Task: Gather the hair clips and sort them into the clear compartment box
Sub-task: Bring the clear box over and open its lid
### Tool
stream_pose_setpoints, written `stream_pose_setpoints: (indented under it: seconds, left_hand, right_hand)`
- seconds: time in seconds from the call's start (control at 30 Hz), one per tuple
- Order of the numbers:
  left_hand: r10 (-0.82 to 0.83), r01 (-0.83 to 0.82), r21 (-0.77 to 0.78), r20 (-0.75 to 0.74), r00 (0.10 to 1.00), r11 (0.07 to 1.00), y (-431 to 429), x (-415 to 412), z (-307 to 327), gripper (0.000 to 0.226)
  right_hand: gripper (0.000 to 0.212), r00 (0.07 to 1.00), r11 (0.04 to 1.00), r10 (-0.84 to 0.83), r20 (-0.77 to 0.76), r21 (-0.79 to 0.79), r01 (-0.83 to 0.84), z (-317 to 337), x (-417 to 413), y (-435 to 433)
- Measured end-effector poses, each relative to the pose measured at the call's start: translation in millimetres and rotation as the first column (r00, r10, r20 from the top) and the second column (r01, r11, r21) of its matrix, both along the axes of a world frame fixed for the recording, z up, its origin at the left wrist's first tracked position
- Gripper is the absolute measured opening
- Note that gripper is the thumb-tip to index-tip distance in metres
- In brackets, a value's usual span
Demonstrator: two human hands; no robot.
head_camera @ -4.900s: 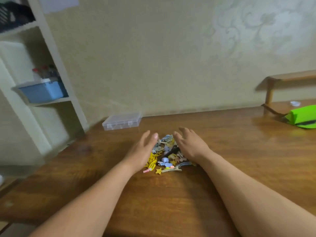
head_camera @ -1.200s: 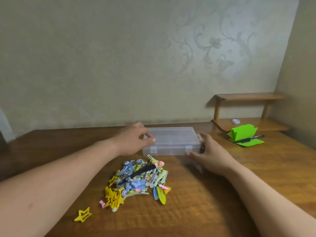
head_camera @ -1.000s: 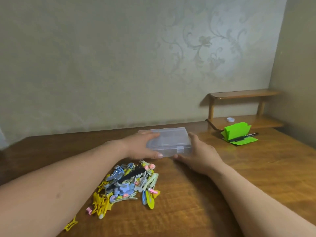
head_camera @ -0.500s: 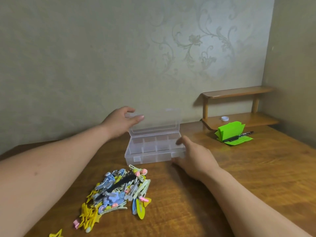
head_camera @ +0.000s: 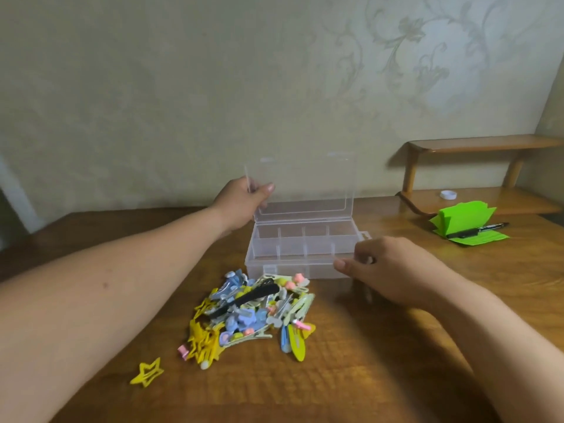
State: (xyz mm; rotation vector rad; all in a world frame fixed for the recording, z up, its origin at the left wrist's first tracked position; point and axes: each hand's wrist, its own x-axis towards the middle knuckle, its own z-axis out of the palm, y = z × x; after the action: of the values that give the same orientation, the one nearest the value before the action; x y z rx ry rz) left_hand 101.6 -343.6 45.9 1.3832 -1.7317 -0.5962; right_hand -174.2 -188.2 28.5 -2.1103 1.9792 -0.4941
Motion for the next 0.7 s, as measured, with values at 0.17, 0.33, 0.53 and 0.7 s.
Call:
stream_pose_setpoints:
  seconds: [0.17, 0.33, 0.53, 0.7]
  left_hand:
    - [0.000, 0.001, 0.027, -0.048, 0.999, 1.000, -6.1, -1.8, -2.4, 0.036]
    - [0.077, -0.073, 0.147, -0.021, 0.997, 0.986, -22.7, -5.4, -10.6, 0.028]
    - [0.086, -0.101, 0.184, 0.090, 0.992, 0.978, -24.7, 11.6, -33.6, 0.038]
    - [0.082, -0.077, 0.159, -0.022, 0.996, 0.984, 17.5, 47.5, -25.1, 0.038]
  right_hand:
    - [0.050, 0.999, 0.999, -0.035, -0.030, -0.028, 0.034, 1.3, 5.7, 0.1]
    - [0.045, 0.998, 0.995, -0.065, 0.017, -0.070, 0.066, -3.1, 0.2, -6.2]
    - [0.049, 0.999, 0.996, -0.045, -0.026, -0.083, 0.043, -2.1, 2.9, -0.8]
    - [0.045, 0.993, 0.939, -0.085, -0.076, -0.340, 0.055, 4.6, 1.7, 1.3]
